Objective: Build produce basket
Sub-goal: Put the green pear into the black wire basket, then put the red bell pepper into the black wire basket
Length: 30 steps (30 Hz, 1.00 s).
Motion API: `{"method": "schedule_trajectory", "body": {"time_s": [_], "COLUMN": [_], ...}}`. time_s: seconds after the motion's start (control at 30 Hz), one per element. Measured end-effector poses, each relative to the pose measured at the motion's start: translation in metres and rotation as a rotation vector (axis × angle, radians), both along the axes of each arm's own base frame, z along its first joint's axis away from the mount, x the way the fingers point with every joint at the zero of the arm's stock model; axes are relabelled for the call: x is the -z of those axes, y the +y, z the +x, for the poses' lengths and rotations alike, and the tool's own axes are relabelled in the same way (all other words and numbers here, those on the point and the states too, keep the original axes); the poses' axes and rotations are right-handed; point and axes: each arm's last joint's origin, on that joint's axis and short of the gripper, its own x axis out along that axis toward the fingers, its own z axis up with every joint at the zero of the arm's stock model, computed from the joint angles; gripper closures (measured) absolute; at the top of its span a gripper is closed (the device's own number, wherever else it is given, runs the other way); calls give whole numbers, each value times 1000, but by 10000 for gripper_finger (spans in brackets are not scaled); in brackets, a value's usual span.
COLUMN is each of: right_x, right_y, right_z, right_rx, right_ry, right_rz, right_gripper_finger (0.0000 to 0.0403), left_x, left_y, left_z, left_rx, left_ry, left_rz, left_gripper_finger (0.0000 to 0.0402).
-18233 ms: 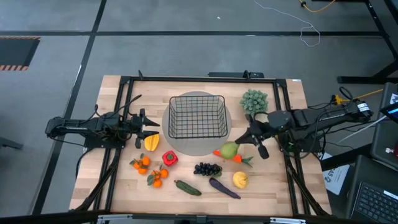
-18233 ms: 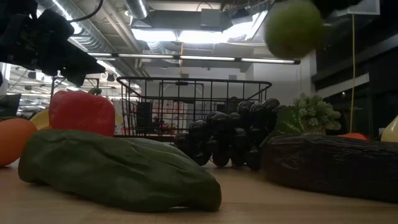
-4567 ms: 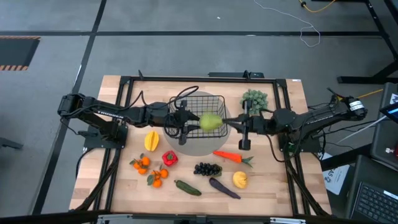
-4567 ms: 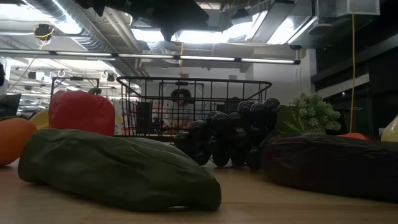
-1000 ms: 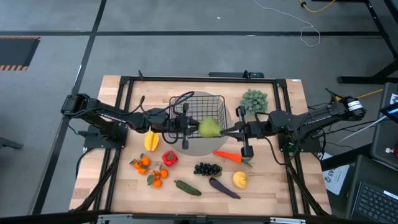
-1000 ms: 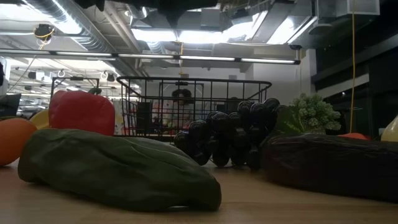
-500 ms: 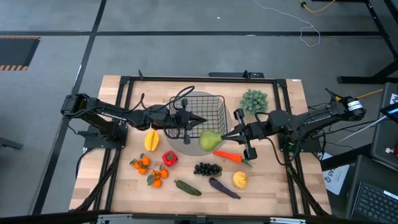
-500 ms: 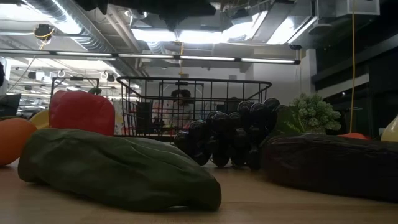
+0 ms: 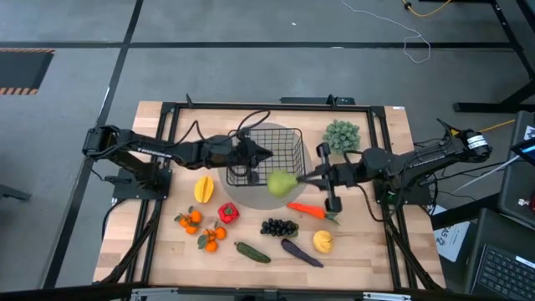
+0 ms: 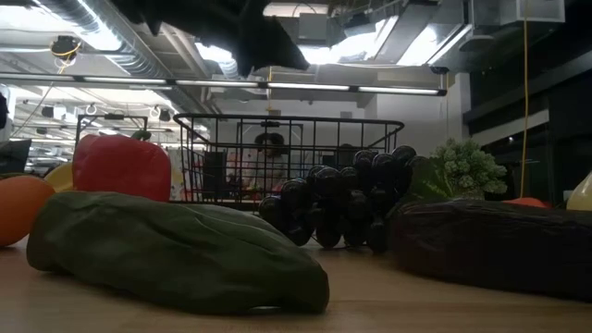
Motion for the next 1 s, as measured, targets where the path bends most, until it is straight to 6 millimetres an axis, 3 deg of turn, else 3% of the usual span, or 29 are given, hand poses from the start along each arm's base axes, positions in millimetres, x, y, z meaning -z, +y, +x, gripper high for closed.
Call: {"method": "schedule_trajectory", "body": {"time_s": [0.17, 0.27, 0.47, 0.8, 1.0], "right_x": [6, 11, 18, 20, 17], "right_y": [-10, -15, -25, -42, -40], "right_z": [1, 1, 3, 5, 3], "right_rx": [342, 463, 512, 453, 432], "right_ry": [65, 128, 197, 207, 198], "right_rz": [-46, -56, -78, -56, -54], "right_gripper_finger": [403, 403, 383, 284, 269], "left_x": [4, 7, 8, 8, 10], "left_y": [11, 17, 21, 19, 17], "left_z": [-2, -3, -4, -4, -4], "left_rx": [-59, -87, -103, -98, -89], "left_ry": [28, 50, 61, 65, 79], "left_rz": [-46, -73, -76, -74, -74], "left_gripper_finger": [331, 302, 285, 284, 284]}}
